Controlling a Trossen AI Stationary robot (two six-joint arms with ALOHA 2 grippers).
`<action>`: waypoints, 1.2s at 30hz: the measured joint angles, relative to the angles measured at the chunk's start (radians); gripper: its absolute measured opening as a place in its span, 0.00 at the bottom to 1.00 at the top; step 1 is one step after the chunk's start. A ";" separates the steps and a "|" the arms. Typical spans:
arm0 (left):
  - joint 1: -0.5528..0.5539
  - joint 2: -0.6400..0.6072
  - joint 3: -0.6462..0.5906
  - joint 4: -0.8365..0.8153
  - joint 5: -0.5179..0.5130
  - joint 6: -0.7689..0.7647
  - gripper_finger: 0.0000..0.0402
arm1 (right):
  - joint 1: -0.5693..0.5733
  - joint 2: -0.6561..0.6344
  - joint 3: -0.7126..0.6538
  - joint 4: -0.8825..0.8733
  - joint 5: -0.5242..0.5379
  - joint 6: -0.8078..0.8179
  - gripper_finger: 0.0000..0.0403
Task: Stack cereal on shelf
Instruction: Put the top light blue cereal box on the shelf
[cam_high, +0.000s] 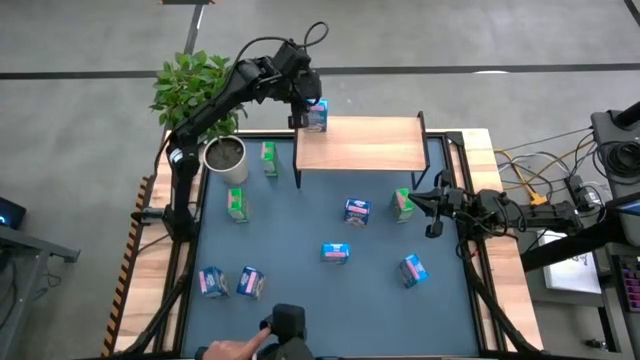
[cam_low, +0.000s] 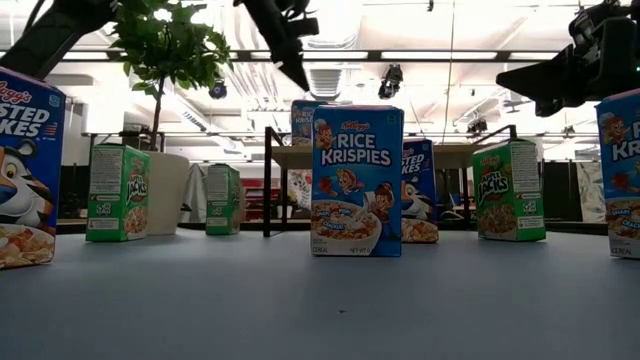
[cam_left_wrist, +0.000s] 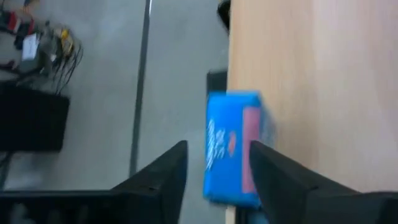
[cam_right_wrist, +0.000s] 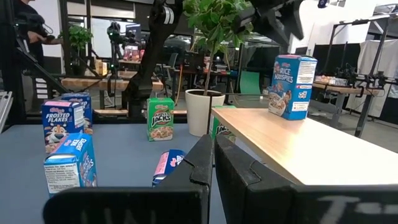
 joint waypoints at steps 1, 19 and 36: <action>0.001 0.000 -0.004 -0.006 -0.008 0.004 0.29 | 0.000 0.000 0.000 0.000 0.000 0.000 0.02; 0.040 0.003 -0.064 0.002 0.041 -0.009 0.00 | 0.000 0.000 0.000 0.000 0.000 -0.007 0.02; 0.040 0.003 -0.089 0.075 0.041 -0.019 0.00 | 0.000 0.000 0.000 0.000 0.000 -0.007 0.02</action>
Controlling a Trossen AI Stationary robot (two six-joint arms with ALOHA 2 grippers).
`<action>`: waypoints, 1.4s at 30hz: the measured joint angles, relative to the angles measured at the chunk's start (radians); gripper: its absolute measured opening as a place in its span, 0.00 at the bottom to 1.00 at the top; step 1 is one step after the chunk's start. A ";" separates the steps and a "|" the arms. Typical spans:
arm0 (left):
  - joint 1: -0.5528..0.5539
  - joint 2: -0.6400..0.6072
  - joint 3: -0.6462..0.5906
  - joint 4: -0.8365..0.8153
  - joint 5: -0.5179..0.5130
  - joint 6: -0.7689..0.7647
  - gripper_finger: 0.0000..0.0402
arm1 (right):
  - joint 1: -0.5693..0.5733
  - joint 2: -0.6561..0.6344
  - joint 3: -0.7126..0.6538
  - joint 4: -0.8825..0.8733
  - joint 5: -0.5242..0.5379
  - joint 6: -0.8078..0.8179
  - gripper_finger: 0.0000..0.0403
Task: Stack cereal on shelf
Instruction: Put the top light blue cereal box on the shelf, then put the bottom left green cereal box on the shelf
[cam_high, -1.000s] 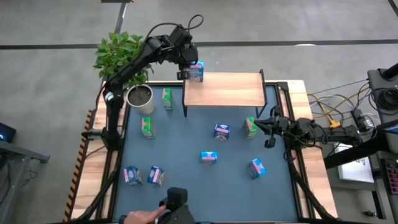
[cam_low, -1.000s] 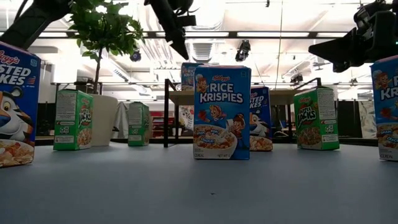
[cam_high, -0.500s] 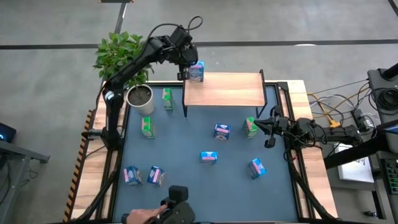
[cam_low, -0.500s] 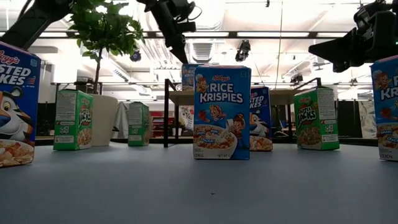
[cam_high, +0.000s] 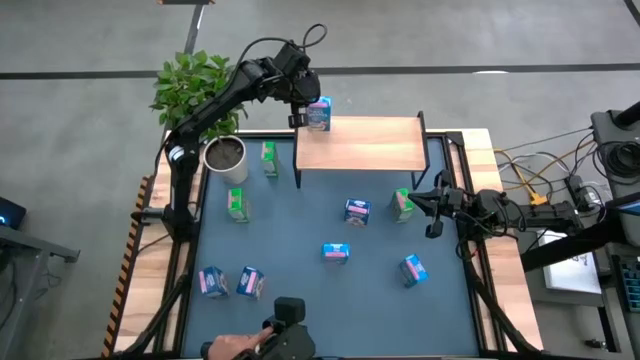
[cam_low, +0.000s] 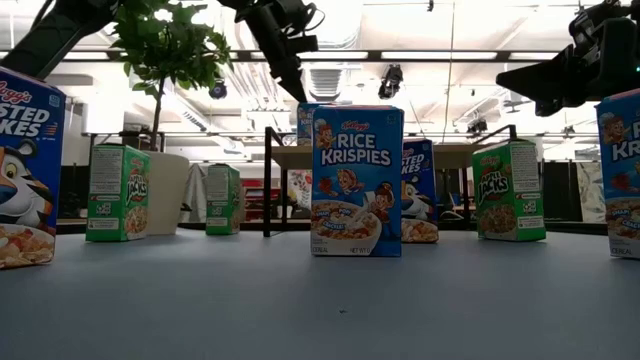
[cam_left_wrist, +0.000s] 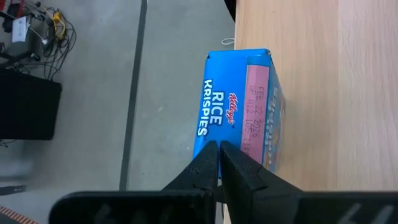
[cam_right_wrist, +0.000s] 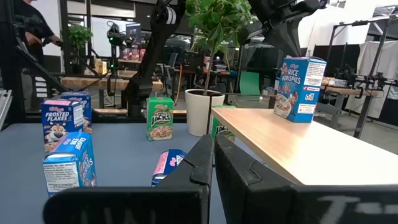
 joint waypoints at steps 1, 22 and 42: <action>0.000 0.000 0.000 0.001 0.000 -0.006 0.00 | 0.000 0.000 0.000 0.000 0.000 0.000 0.02; -0.235 -0.146 0.012 -0.247 0.281 -0.344 0.00 | 0.000 -0.001 0.000 0.001 0.000 0.061 0.02; -0.656 -0.590 -0.839 0.422 0.141 -0.599 0.00 | 0.000 0.017 0.000 0.160 0.000 0.045 0.02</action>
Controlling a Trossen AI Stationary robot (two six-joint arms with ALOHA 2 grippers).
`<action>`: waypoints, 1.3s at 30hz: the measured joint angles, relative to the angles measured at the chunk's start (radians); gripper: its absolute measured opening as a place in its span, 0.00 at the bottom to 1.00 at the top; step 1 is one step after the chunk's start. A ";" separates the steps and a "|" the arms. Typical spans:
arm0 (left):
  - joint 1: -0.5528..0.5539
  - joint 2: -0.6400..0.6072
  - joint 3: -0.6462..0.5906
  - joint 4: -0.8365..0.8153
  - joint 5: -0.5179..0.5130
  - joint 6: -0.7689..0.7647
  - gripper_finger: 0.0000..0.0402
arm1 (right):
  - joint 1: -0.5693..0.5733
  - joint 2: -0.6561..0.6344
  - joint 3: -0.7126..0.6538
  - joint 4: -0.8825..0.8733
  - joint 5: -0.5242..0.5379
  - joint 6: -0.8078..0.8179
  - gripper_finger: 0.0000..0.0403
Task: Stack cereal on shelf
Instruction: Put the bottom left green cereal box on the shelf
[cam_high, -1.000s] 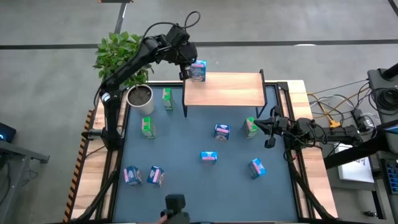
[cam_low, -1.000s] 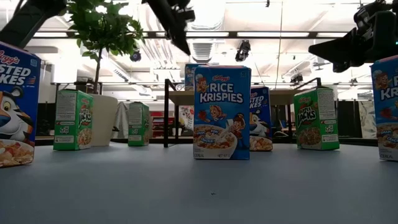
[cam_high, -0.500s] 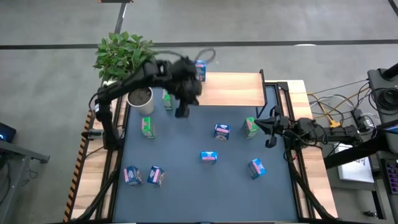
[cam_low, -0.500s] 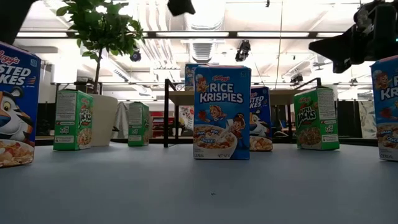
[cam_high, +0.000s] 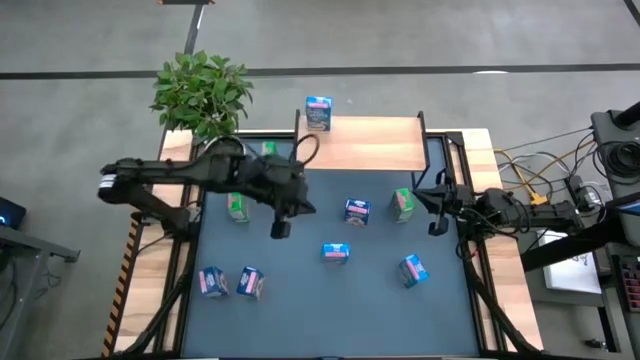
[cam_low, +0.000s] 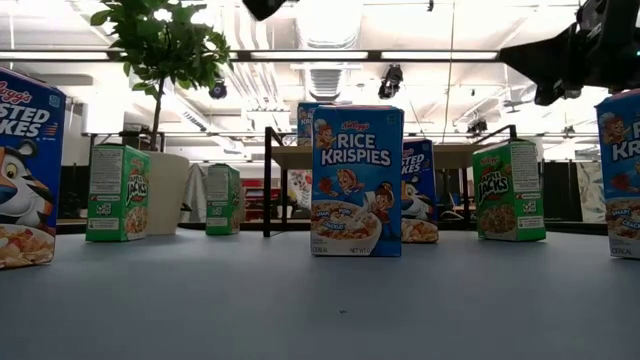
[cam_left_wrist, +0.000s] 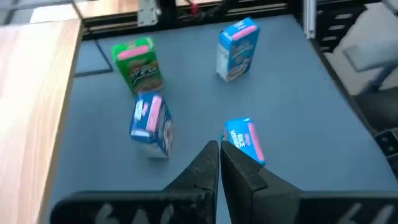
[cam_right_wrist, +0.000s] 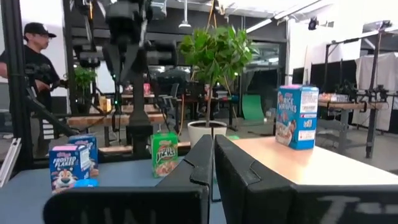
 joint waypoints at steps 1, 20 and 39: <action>-0.008 -0.024 -0.037 0.014 -0.030 -0.023 0.00 | 0.000 0.003 0.000 0.011 0.000 -0.005 0.02; -0.046 -0.212 -0.332 -0.205 -0.111 -0.816 0.00 | 0.000 0.022 0.000 -0.003 0.000 -0.012 0.02; -0.103 -0.226 -0.329 -0.685 -0.459 -1.207 0.27 | 0.000 0.115 0.000 -0.005 -0.001 -0.011 0.02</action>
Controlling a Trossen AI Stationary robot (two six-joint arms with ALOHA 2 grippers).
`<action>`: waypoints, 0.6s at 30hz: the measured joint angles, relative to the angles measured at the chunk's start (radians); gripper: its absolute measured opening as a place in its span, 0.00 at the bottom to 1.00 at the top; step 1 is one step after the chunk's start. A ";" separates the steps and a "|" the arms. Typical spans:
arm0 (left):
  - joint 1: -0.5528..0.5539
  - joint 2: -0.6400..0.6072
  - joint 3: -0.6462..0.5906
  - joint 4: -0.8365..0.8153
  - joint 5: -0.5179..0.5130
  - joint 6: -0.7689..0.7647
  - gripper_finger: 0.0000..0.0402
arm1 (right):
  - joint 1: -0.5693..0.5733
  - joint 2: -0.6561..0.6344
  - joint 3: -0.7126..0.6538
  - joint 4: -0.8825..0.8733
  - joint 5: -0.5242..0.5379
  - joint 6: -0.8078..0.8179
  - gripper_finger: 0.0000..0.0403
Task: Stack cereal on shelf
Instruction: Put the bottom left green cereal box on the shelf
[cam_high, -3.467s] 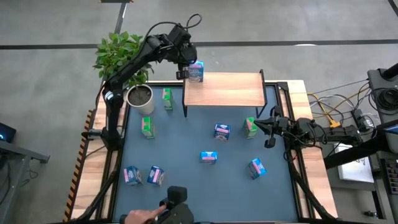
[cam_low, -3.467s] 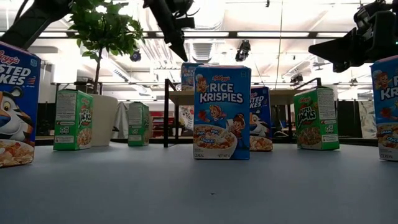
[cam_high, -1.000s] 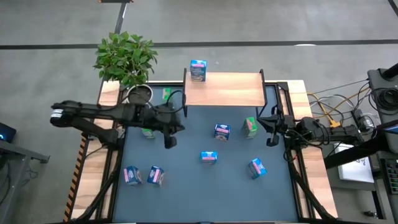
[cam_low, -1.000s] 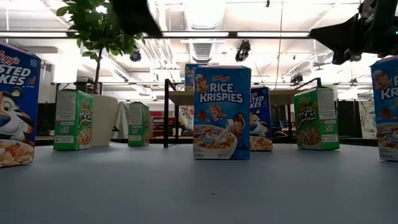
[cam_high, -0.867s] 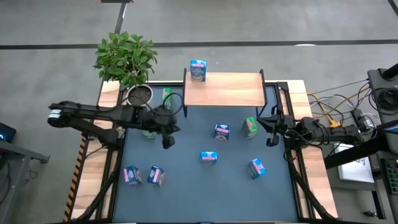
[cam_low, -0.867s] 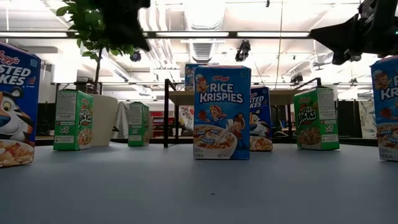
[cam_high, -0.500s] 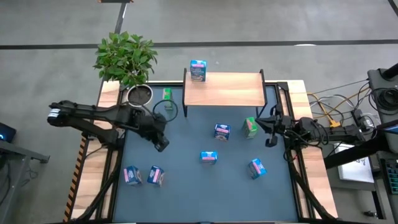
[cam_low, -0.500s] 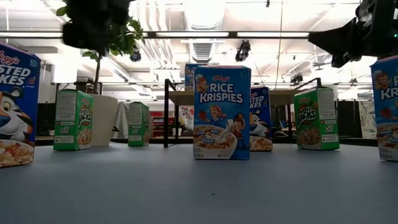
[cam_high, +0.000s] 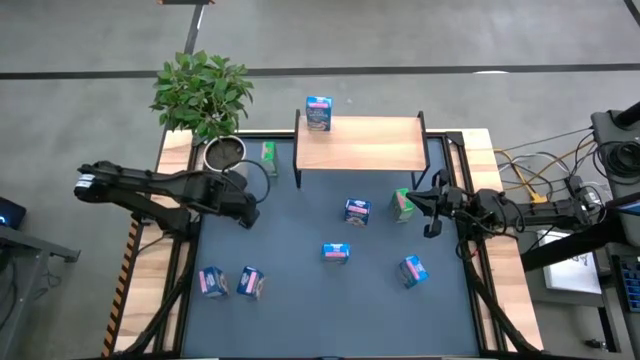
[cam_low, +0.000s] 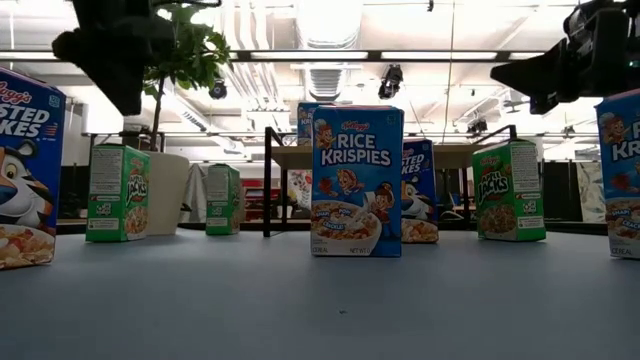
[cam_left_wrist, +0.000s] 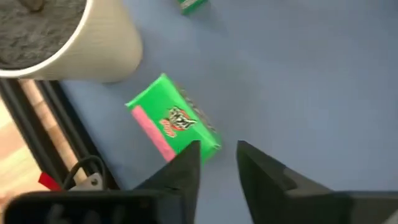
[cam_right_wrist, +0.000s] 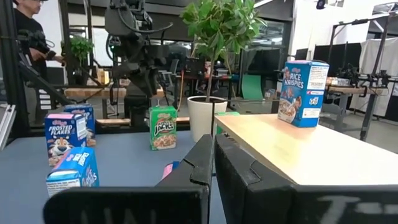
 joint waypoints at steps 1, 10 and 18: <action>0.000 -0.001 -0.013 0.000 -0.017 -0.018 0.31 | 0.000 0.000 0.000 -0.001 0.000 -0.003 0.02; 0.000 -0.034 -0.158 0.030 -0.096 -0.166 0.59 | 0.000 -0.001 0.000 0.000 -0.003 -0.007 0.02; 0.000 -0.088 -0.226 0.146 -0.103 -0.155 0.63 | 0.000 -0.001 0.000 0.000 -0.003 -0.008 0.02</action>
